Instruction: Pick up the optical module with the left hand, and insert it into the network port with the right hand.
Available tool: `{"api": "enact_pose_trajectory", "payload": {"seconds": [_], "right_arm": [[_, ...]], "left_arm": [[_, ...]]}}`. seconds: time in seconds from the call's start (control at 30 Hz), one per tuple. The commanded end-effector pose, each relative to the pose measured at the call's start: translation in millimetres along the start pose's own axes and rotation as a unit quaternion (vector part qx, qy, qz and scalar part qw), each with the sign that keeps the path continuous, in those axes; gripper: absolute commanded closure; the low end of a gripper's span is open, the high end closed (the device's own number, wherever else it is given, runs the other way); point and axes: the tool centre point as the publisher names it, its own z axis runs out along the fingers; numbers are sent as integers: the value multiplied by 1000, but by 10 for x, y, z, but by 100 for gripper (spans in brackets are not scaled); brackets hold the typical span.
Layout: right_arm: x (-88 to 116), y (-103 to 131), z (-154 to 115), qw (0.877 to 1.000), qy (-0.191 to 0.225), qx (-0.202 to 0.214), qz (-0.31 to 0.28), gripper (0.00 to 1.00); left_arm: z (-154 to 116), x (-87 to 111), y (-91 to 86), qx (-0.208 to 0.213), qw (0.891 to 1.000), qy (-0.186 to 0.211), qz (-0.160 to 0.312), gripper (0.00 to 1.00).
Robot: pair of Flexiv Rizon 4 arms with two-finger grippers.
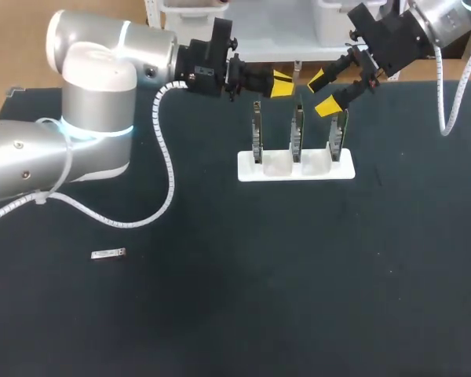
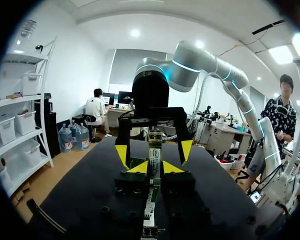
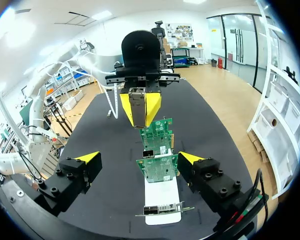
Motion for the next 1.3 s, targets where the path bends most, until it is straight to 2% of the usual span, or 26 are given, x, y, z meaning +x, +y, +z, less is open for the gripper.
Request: {"api": "enact_pose_trajectory", "payload": {"seconds": [0.03,0.5,1.3], "right_arm": [[-3,-13,1,1000,0,-1,0,0],[-3,-13,1,1000,0,-1,0,0],[-3,-13,1,1000,0,-1,0,0]], "left_arm": [[43,-12,-8,-6,1000,-6,2,100],[95,9,-21,-21,1000,-13,-3,100],[185,36,-50,-13,1000,-8,-8,100]]}}
